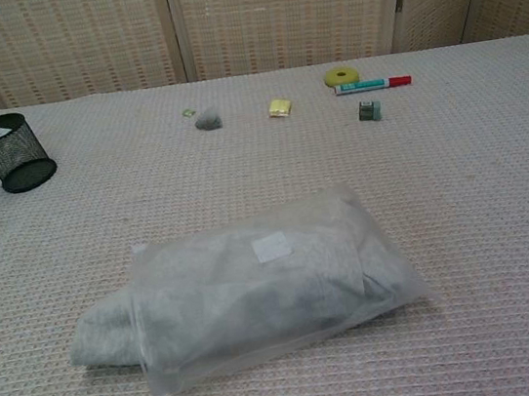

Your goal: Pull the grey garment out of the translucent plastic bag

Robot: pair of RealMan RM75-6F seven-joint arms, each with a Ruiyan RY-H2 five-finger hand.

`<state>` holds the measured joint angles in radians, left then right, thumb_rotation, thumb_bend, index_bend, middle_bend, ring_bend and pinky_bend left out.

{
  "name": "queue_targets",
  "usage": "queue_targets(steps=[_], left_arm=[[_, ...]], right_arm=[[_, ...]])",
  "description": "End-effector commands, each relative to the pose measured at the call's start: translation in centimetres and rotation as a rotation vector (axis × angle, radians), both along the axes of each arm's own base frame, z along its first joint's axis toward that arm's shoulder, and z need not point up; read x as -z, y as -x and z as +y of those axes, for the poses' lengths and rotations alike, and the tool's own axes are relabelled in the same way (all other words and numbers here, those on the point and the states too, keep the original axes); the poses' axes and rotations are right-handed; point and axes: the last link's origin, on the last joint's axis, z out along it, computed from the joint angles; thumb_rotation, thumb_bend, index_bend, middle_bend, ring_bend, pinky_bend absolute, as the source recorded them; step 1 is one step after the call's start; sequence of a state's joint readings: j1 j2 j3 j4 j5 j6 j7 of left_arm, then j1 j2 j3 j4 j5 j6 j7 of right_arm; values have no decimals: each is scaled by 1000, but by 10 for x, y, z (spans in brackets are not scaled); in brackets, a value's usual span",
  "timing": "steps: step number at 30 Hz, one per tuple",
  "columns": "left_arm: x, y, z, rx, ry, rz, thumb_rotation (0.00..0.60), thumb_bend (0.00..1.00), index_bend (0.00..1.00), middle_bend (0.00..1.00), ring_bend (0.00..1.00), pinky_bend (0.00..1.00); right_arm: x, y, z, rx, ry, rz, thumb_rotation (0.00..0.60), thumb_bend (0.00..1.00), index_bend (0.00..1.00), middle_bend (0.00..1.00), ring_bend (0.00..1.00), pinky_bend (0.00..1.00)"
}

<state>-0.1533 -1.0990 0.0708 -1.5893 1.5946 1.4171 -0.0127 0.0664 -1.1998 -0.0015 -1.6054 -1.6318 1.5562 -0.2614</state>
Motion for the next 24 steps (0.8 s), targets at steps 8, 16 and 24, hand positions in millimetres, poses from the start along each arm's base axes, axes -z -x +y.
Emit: queue_targets(steps=[8, 16, 24], left_arm=[[41, -8, -12, 65, 43, -207, 600, 144, 395, 48, 0, 0], [111, -10, -18, 131, 36, -374, 600, 235, 566, 94, 0, 0], [161, -29, -23, 214, 49, -409, 600, 227, 565, 99, 0, 0]], right_arm=[[6, -1, -2, 2, -6, 20, 600, 159, 0, 0, 0, 0], [10, 0, -4, 11, -14, 34, 600, 160, 0, 0, 0, 0], [11, -1, -3, 8, -30, 35, 600, 160, 0, 0, 0, 0]])
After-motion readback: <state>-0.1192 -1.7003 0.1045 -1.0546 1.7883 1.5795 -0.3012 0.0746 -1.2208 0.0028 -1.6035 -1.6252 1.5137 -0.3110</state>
